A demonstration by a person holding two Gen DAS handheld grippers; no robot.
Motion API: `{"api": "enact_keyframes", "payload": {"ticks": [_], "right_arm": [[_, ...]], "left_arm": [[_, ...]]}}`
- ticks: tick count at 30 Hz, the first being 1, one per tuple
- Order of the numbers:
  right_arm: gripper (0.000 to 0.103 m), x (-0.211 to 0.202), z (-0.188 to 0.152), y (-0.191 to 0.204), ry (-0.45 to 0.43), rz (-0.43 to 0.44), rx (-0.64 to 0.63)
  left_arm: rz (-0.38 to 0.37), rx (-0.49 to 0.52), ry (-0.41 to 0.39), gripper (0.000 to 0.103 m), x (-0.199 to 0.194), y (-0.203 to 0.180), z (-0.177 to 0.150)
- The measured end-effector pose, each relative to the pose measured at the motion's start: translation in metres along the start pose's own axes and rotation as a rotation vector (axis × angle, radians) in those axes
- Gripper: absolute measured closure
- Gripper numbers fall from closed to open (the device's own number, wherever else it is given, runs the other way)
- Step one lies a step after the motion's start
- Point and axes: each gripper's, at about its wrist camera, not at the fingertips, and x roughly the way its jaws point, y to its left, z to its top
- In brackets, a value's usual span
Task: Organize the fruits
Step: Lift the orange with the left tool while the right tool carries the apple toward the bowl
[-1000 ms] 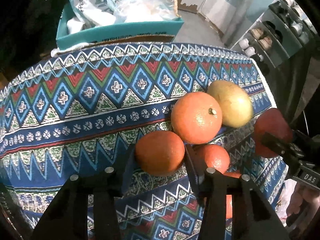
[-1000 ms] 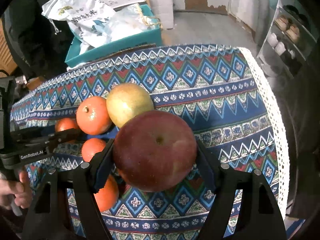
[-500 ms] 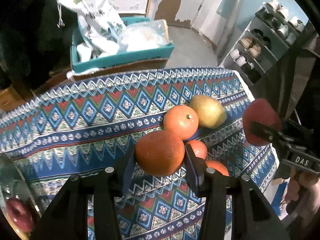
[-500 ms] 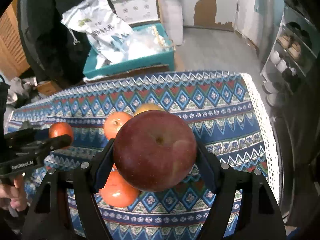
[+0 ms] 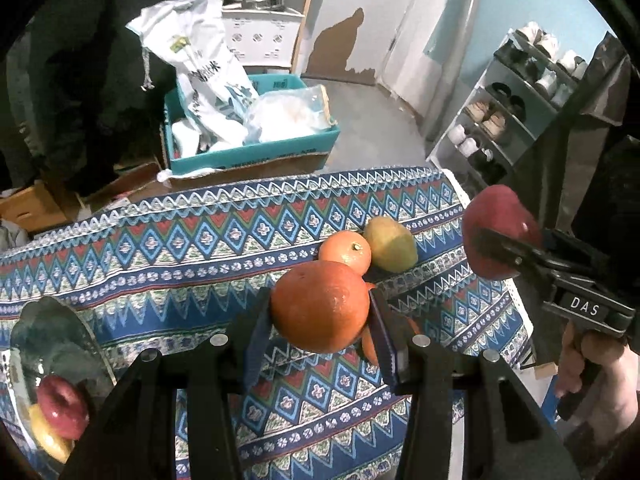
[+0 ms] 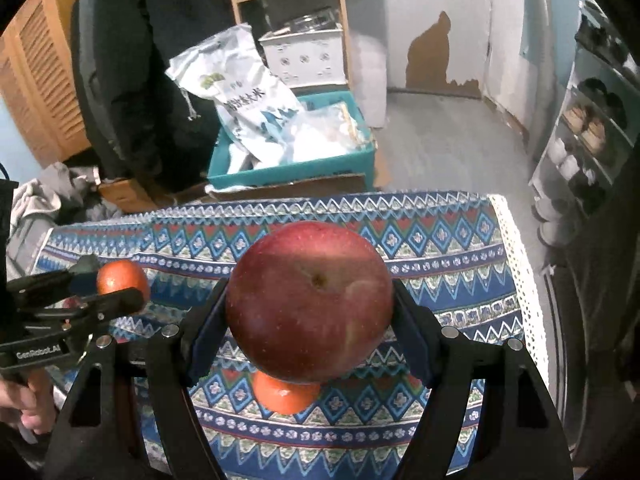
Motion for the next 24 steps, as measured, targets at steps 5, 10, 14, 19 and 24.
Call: {"api": "enact_keyframes", "payload": {"ticks": [5, 10, 14, 19, 24], "right_arm": [[0.027, -0.012, 0.003, 0.015, -0.019, 0.021, -0.026], [0.027, -0.022, 0.005, 0.03, -0.047, 0.04, -0.042], [0.027, -0.027, 0.007, 0.044, -0.06, 0.061, -0.062], [0.027, -0.03, 0.01, 0.062, -0.066, 0.094, -0.087], [0.027, -0.03, 0.016, 0.081, -0.07, 0.128, -0.102]], "left_arm": [[0.021, 0.007, -0.035, 0.055, -0.022, 0.005, -0.003], [0.013, -0.015, -0.054, 0.055, -0.042, 0.01, -0.007], [0.03, -0.006, -0.084, 0.055, -0.058, 0.013, -0.009], [0.043, -0.018, -0.109, 0.055, -0.074, 0.023, -0.012], [0.07, -0.029, -0.128, 0.055, -0.086, 0.035, -0.014]]}}
